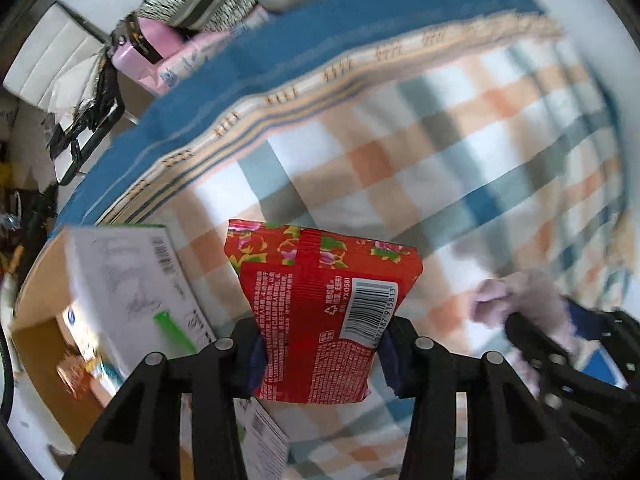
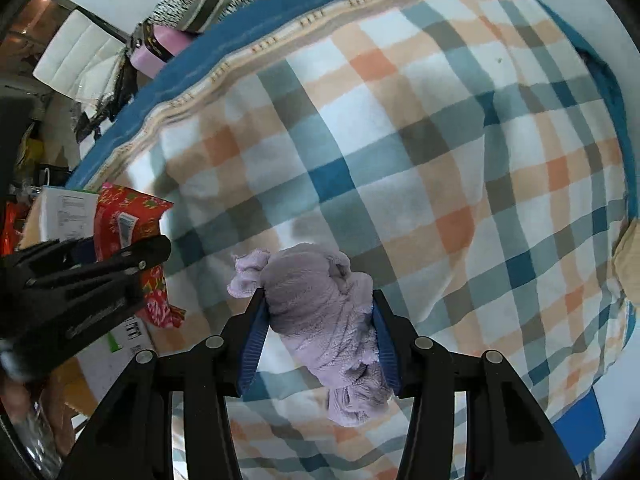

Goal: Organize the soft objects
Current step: 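Carry both items into the box and open both tools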

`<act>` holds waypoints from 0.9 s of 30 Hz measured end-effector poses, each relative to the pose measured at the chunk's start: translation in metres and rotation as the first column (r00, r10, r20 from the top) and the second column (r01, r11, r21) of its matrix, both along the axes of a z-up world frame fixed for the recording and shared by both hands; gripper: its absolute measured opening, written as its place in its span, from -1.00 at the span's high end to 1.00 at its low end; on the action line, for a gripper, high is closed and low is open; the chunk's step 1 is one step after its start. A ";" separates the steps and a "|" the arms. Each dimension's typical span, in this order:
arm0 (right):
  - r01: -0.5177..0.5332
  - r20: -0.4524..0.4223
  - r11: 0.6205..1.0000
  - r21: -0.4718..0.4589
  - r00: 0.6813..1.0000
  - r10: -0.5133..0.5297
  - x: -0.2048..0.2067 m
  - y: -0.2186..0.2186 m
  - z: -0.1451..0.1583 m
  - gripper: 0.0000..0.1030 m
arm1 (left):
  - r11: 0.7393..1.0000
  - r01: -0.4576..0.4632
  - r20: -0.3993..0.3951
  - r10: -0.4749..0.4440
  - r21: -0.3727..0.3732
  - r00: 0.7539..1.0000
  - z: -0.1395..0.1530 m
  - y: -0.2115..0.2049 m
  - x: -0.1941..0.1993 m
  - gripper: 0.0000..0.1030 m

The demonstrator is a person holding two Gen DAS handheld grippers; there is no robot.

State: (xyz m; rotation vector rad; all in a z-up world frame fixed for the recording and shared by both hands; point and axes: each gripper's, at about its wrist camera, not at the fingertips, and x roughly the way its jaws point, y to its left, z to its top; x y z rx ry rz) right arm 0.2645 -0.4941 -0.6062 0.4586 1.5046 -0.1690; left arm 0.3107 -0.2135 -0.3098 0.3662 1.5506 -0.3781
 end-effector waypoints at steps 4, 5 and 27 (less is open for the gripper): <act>-0.030 0.057 1.000 -0.005 0.998 0.030 -0.005 0.019 0.038 -0.01 | 0.992 -0.051 0.061 0.058 -0.115 0.996 0.061 0.030 -0.009 0.18; -0.039 0.072 0.999 -0.005 0.997 0.039 -0.006 0.023 0.048 0.00 | 0.990 -0.057 0.072 0.067 -0.127 0.995 0.074 0.030 -0.008 0.17; -0.359 0.265 0.933 0.025 0.902 0.341 -0.032 0.287 0.181 0.00 | 0.917 -0.332 0.292 0.388 -0.222 0.874 0.184 0.298 -0.071 0.18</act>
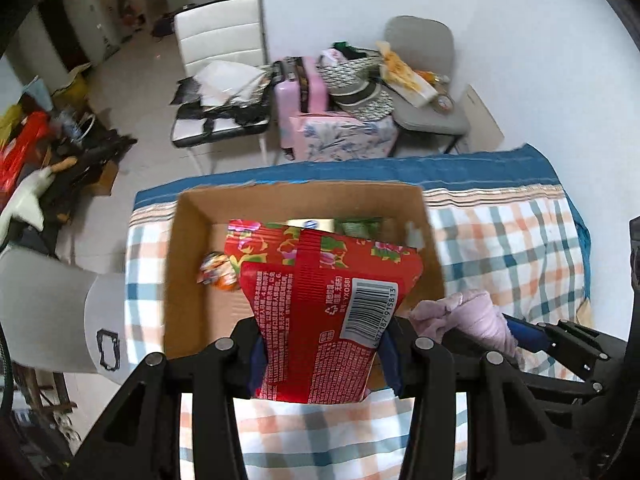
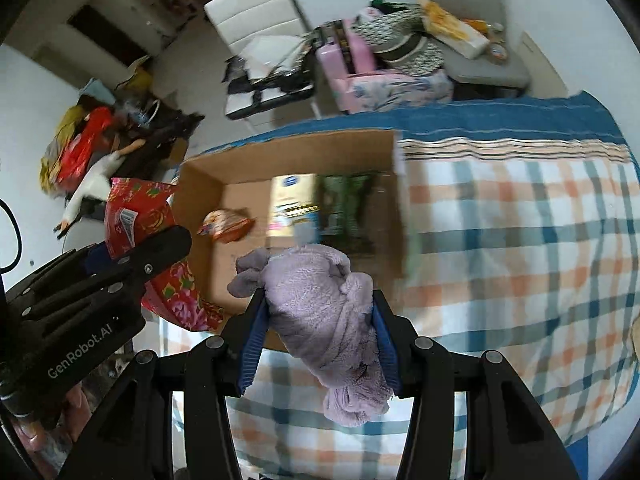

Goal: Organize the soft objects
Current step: 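Carry both items into the box and open both tools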

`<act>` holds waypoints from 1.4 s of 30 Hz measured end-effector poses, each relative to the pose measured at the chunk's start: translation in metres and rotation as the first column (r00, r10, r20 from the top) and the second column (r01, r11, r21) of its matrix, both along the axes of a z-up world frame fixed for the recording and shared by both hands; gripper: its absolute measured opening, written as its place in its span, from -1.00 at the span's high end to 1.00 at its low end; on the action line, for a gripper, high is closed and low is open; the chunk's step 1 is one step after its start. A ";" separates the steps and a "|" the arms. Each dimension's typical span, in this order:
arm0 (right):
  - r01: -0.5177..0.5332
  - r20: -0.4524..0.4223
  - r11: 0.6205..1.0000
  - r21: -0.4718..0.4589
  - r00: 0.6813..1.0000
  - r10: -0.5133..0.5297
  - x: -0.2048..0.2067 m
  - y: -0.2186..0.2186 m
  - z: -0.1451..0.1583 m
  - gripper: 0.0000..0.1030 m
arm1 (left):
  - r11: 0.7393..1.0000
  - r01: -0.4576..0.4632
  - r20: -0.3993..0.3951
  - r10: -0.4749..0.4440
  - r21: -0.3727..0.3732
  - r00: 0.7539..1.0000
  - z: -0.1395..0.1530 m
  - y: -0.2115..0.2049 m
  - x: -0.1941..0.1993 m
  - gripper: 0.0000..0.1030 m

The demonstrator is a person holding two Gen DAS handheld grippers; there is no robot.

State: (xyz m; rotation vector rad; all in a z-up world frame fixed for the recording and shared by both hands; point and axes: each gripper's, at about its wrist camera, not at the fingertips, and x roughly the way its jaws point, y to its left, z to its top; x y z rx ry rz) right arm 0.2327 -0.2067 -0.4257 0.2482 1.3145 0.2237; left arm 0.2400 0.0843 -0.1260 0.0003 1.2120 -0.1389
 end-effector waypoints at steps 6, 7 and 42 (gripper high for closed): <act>-0.039 -0.042 0.999 0.002 0.998 0.039 0.005 0.053 -0.016 -0.01 | 0.999 -0.053 -0.060 0.052 -0.011 0.997 -0.029 0.046 0.003 0.18; -0.044 -0.048 0.999 0.004 0.998 0.044 0.006 0.061 -0.020 -0.01 | 0.998 -0.056 -0.070 0.055 -0.014 0.996 -0.034 0.049 0.004 0.18; 0.008 -0.213 1.000 0.007 0.977 -0.006 0.042 0.088 -0.090 -0.69 | 0.986 -0.131 -0.314 0.093 -0.103 0.945 -0.118 0.095 0.039 -0.14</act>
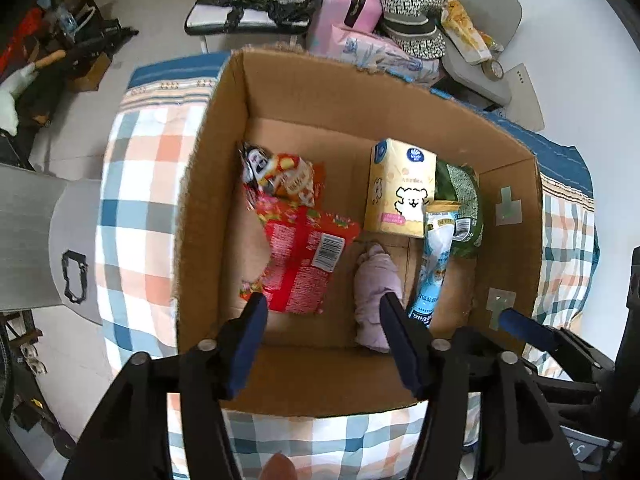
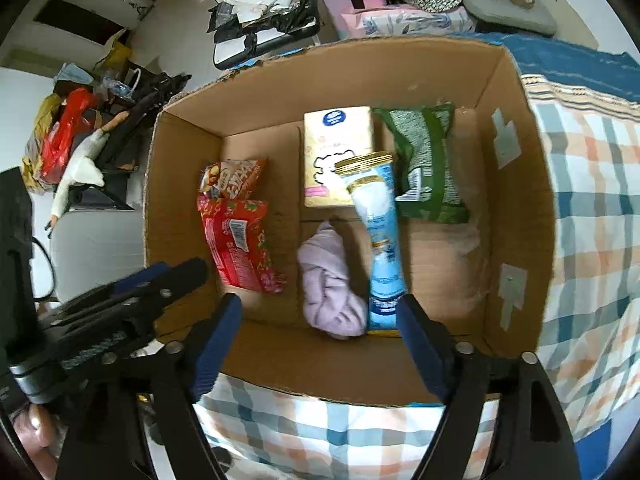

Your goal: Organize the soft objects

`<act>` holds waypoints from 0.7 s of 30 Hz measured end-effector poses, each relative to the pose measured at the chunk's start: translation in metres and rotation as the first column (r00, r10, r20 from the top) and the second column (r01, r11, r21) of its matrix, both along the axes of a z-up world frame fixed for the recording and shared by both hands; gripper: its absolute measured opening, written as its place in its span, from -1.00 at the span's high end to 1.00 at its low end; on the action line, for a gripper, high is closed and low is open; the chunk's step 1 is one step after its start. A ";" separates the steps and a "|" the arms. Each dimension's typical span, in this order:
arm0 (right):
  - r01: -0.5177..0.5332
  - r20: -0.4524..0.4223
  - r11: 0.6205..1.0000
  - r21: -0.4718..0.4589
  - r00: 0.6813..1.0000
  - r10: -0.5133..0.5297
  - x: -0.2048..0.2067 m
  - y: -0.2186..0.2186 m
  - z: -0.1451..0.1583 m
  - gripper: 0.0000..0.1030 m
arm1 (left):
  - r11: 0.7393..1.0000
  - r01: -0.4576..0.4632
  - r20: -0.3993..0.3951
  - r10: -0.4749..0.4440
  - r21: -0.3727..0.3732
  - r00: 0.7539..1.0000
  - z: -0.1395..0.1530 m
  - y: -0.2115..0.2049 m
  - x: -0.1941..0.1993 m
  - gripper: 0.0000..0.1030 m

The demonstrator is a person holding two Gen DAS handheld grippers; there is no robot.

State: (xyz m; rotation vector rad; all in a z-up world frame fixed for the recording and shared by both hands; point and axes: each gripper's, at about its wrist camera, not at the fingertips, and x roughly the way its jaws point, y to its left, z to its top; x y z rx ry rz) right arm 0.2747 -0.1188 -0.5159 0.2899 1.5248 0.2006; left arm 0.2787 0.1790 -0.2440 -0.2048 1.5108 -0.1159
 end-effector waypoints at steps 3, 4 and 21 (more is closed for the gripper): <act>-0.013 0.022 0.998 -0.055 1.000 0.014 -0.004 -0.003 0.006 -0.80 | 1.000 0.001 0.038 -0.003 0.031 0.999 0.011 -0.001 -0.006 -0.41; -0.013 0.028 0.998 -0.069 1.000 0.015 -0.005 -0.004 0.008 -0.80 | 0.999 0.001 0.053 -0.004 0.052 0.999 0.015 -0.002 -0.009 -0.51; -0.026 0.122 0.957 -0.289 0.991 0.063 -0.032 -0.018 0.020 -1.00 | 0.977 -0.037 0.195 -0.005 0.210 0.981 0.031 -0.010 -0.042 -0.88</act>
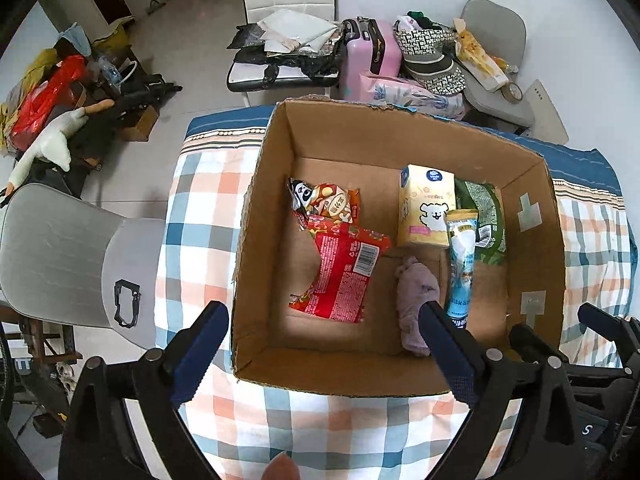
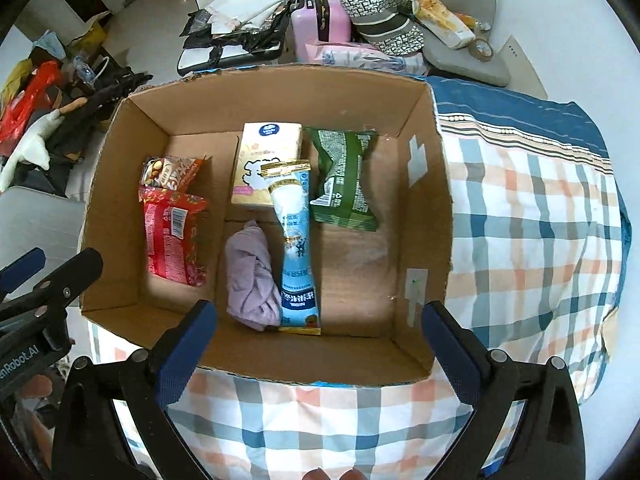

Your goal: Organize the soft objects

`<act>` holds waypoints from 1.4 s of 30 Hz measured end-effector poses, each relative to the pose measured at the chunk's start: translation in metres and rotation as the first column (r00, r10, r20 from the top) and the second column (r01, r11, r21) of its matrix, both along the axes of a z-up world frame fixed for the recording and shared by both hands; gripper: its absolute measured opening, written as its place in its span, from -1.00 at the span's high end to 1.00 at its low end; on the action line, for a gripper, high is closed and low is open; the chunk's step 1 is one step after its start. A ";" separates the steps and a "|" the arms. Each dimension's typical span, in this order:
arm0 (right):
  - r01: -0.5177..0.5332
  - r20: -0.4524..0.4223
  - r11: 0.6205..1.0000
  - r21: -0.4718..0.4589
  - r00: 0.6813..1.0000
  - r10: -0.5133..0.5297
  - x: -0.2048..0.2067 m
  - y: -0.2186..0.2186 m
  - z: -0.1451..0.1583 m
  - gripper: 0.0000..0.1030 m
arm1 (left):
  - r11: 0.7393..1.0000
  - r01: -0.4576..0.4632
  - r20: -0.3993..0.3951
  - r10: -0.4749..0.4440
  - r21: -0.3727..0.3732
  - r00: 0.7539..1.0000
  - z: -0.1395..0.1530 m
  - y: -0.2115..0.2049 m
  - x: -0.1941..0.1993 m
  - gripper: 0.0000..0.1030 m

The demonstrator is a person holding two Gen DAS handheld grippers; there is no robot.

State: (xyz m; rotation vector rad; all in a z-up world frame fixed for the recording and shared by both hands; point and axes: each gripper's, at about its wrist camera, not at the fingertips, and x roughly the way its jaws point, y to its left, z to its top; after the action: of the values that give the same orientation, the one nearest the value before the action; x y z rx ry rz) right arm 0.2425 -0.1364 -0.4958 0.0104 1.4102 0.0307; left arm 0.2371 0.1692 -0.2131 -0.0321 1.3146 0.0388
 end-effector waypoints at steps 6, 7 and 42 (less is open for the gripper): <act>0.012 0.013 1.000 0.003 1.000 -0.012 -0.007 -0.006 0.007 -1.00 | 1.000 -0.006 0.022 0.006 -0.002 1.000 0.010 -0.005 -0.007 -0.88; 0.016 0.019 1.000 0.004 1.000 -0.016 -0.008 -0.008 0.009 -1.00 | 1.000 -0.007 0.028 0.007 0.000 1.000 0.012 -0.006 -0.010 -0.88; 0.007 0.388 0.999 0.037 0.921 -0.021 -0.166 -0.041 0.238 -1.00 | 1.000 -0.009 0.349 0.003 0.014 0.937 0.205 -0.020 -0.155 -0.88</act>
State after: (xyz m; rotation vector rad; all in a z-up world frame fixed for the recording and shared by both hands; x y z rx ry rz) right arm 0.0765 -0.1777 -0.2576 0.0415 1.0106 0.0431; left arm 0.0817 0.1488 -0.0081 -0.0281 0.9575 0.0462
